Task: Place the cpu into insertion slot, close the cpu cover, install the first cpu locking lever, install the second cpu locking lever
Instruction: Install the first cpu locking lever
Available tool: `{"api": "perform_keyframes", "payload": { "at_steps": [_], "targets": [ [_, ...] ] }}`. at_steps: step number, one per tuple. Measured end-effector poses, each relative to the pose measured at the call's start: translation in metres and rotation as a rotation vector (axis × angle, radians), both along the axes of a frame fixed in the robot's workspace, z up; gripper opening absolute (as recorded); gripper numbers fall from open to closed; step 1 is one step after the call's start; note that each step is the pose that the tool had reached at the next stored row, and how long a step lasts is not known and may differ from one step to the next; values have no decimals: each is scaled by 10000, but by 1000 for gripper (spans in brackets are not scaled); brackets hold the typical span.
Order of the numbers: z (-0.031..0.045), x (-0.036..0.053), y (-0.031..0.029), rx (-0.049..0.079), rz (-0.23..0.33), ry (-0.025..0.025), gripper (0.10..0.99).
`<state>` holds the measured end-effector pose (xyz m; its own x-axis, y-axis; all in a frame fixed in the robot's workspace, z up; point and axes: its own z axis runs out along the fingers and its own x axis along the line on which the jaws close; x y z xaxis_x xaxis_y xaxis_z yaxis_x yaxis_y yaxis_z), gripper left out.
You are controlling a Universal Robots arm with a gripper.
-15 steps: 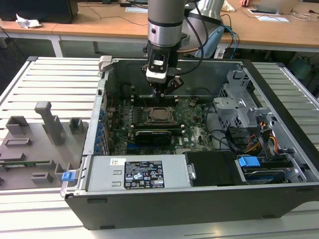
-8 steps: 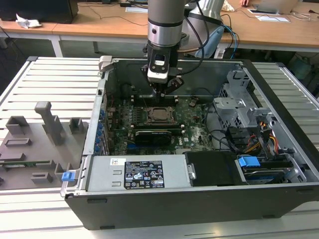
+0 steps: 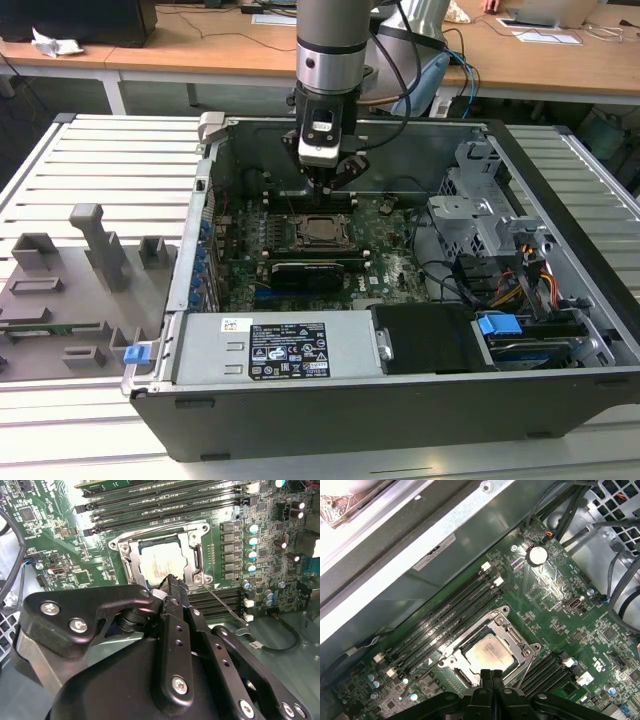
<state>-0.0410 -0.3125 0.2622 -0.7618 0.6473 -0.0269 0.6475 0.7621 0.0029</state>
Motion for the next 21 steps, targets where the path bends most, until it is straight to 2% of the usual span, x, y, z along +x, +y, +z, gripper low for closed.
{"api": "perform_keyframes", "payload": {
  "at_steps": [21],
  "targets": [
    [0, 0, 0, 0, 718, 0, 106]
  ]
}}
